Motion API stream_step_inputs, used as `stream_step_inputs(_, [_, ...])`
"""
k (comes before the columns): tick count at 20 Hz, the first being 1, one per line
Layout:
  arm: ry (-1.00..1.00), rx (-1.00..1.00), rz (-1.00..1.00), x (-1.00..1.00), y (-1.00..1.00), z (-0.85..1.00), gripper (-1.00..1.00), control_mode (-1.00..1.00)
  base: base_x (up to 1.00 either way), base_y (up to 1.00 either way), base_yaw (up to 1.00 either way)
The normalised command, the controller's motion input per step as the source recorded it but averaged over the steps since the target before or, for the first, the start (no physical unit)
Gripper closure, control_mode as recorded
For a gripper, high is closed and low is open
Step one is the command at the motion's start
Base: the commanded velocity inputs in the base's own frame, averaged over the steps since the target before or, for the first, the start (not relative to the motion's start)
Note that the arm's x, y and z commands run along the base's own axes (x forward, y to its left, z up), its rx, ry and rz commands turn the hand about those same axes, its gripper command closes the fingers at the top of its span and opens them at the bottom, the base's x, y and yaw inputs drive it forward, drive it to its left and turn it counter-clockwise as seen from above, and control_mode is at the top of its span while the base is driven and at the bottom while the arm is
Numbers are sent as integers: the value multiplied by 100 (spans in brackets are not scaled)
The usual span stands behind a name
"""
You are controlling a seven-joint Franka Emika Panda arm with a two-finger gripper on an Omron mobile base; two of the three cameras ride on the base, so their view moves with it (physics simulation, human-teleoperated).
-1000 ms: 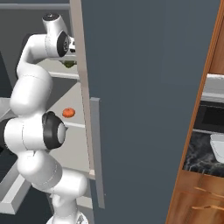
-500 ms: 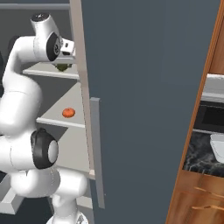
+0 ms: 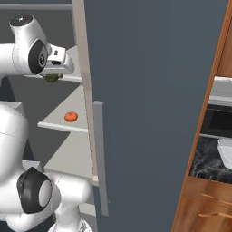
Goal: Take the cucumber and squash out of the freezer and place them in the tupperware container on the counter. Then put the tupperware containing the vegetables back in the freezer.
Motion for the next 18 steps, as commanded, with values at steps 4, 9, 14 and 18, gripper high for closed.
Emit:
stream_step_inputs(4, [-1,0,8,-100,-36,5,100,-100,0,0,0])
stream_step_inputs(9, [-9,-3,1,-100,-37,0,100,-100,0,0,0])
stream_step_inputs(14, [-8,0,-2,-83,-48,0,100,-100,0,0,0])
stream_step_inputs(18, [-2,0,-1,-35,-20,0,100,-100,0,0,0])
